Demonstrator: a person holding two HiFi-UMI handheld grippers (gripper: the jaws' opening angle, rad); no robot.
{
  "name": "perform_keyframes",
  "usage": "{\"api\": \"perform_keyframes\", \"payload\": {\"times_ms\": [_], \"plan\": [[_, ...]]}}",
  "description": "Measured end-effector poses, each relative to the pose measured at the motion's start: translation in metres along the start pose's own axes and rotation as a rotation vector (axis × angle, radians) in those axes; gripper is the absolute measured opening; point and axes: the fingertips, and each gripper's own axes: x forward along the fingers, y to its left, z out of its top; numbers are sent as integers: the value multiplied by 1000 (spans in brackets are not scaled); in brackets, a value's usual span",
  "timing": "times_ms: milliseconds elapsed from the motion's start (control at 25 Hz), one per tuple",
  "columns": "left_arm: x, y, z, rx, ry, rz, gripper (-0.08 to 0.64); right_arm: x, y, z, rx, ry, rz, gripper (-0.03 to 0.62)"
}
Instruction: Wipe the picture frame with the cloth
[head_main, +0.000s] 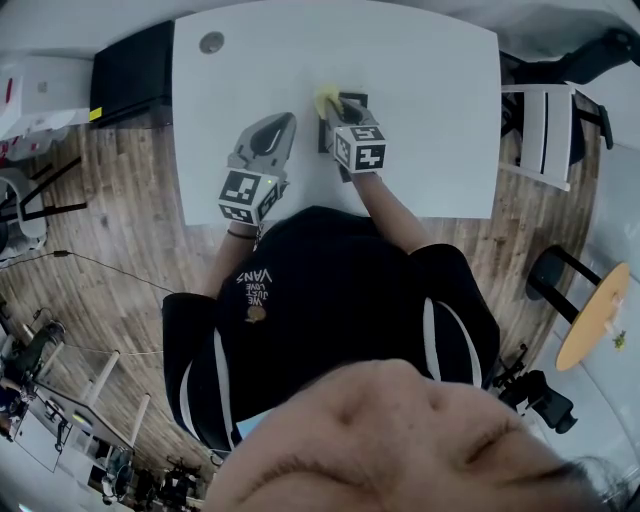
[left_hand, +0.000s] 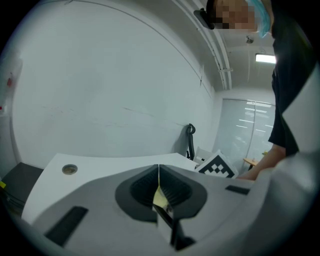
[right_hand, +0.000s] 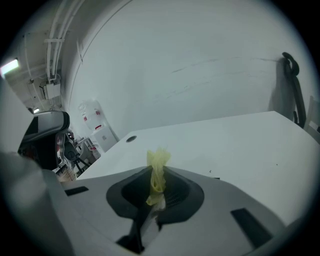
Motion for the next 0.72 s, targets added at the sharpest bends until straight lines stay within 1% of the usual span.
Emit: {"api": "perform_keyframes", "payload": {"times_ms": [280, 400, 720], "plan": [[-4, -2, -2, -1, 4, 2, 17, 3, -5, -8, -18, 26, -29, 48], [-3, -1, -1, 8, -6, 0, 17, 4, -9, -10, -24, 35, -46, 48], [2, -7, -3, 12, 11, -22, 17, -7, -31, -14, -3, 37, -102, 48]]}}
